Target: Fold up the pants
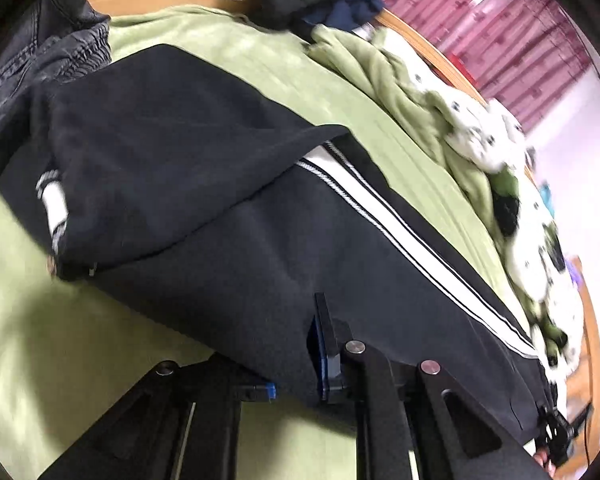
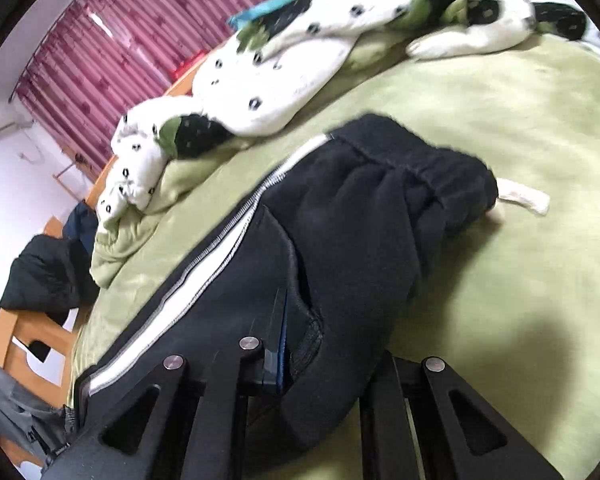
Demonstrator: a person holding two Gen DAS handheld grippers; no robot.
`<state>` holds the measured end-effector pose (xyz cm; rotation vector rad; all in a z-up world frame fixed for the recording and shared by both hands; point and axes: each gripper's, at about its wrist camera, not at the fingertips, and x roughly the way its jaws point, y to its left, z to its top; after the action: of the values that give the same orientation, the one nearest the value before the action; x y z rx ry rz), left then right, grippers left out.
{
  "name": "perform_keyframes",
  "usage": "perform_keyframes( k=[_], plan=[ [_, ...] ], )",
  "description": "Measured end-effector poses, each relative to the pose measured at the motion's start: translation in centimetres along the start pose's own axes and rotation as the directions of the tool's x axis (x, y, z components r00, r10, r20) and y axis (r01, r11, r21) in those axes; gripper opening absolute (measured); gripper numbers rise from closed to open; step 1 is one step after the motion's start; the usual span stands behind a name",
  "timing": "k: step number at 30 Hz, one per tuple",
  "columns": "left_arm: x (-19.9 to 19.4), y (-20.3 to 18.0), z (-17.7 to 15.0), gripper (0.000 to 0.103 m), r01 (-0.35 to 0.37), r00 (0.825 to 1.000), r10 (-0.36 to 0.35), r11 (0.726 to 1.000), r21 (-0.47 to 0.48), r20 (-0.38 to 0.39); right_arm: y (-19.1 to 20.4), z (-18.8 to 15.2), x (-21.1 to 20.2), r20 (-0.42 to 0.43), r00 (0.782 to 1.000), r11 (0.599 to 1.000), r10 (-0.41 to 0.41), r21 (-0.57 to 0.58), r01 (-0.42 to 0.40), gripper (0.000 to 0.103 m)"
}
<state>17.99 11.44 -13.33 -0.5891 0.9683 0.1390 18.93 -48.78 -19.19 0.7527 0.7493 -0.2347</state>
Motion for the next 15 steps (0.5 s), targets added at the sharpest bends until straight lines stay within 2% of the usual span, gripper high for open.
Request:
perform_keyframes(
  k=[4,8,10,11,13,15],
  plan=[
    [-3.6,-1.1,-5.9,0.014,0.033,0.997,-0.028,0.997,0.074,-0.065,-5.1,-0.6,-5.4,-0.020,0.999,0.999,-0.050,-0.005,0.050,0.012],
    [-7.0,-1.6,-12.3,0.014,0.086,0.987,-0.067,0.988,0.132,-0.147,-10.1,-1.1,-11.1,-0.002,0.994,0.992,-0.114,-0.051,0.113,0.013],
    [-8.3,-1.9,-14.7,0.014,0.086,0.986,-0.058,0.980,0.180,-0.156,-12.5,-1.9,-12.7,-0.006,0.990,0.989,-0.139,-0.047,0.139,0.013],
    [-8.8,-2.2,-15.6,0.015,0.060,0.989,-0.030,0.975,0.214,-0.142,-13.7,-2.4,-12.9,-0.023,0.988,0.988,-0.150,-0.037,0.149,0.014],
    [-8.6,-2.3,-16.1,0.018,0.017,0.993,0.014,0.969,0.246,-0.121,-15.6,-3.6,-12.4,-0.086,0.982,0.986,-0.169,-0.017,0.169,0.019],
    [-8.3,-1.8,-16.1,0.024,-0.001,0.987,0.039,0.970,0.242,-0.155,-16.4,-4.4,-12.8,-0.084,0.979,0.982,-0.186,-0.009,0.186,0.038]
  ],
)
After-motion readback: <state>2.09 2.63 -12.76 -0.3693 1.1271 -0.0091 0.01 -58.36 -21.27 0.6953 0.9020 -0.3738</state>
